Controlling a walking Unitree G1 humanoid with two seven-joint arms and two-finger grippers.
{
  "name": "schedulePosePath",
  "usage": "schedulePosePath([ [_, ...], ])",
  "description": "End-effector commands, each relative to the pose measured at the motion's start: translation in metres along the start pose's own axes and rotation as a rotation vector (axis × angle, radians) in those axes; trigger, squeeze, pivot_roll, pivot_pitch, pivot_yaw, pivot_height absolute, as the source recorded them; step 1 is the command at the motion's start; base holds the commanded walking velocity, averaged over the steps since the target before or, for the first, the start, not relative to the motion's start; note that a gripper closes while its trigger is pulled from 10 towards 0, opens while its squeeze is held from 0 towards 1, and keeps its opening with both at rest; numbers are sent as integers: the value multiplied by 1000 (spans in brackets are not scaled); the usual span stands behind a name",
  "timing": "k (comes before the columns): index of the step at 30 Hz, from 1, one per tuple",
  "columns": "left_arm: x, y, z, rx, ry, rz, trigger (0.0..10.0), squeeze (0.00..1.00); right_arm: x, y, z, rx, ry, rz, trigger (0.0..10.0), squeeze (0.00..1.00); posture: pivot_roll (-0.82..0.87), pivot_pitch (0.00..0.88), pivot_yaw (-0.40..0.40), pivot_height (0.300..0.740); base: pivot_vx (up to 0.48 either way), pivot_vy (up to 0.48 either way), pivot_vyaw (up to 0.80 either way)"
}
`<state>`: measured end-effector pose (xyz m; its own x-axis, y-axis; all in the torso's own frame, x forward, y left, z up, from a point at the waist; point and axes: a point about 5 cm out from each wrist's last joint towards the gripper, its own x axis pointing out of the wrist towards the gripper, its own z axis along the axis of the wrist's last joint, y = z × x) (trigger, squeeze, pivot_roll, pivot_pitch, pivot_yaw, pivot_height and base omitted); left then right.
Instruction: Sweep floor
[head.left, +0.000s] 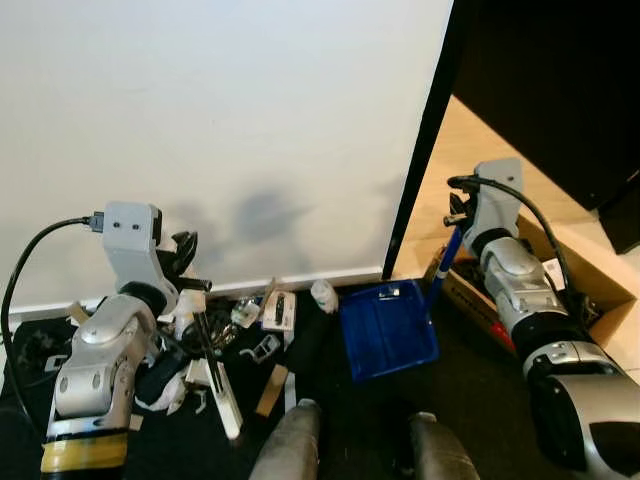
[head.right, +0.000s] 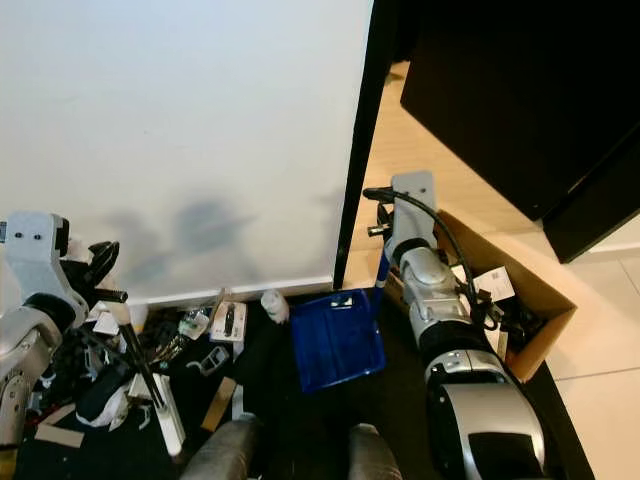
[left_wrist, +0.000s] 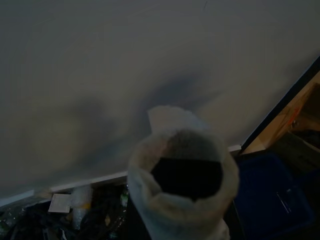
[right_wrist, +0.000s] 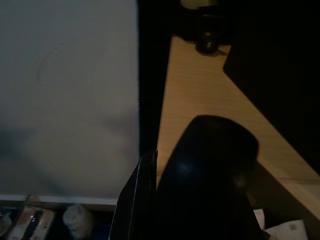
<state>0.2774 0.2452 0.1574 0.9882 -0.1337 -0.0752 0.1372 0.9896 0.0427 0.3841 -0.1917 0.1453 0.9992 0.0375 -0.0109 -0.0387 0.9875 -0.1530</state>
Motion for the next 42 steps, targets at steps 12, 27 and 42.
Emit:
schedulePosePath([
  [12, -1, -29, -4, -140, -26, -258, 10000, 0, -4, 11, -11, 36, -28, -102, 10000, 0, 307, 311, 26, 740, 0, 0, 0],
  [27, -10, 7, -28, -95, 77, -282, 10000, 0, -2, 53, -6, 138, -64, 182, 10000, 0, 260, 339, 4, 740, 0, 0, 0],
  [42, -33, 54, 22, -52, 21, -322, 10000, 0, -4, 44, -17, 273, 13, 191, 10000, 0, 237, 348, 10, 740, 0, 0, 0],
])
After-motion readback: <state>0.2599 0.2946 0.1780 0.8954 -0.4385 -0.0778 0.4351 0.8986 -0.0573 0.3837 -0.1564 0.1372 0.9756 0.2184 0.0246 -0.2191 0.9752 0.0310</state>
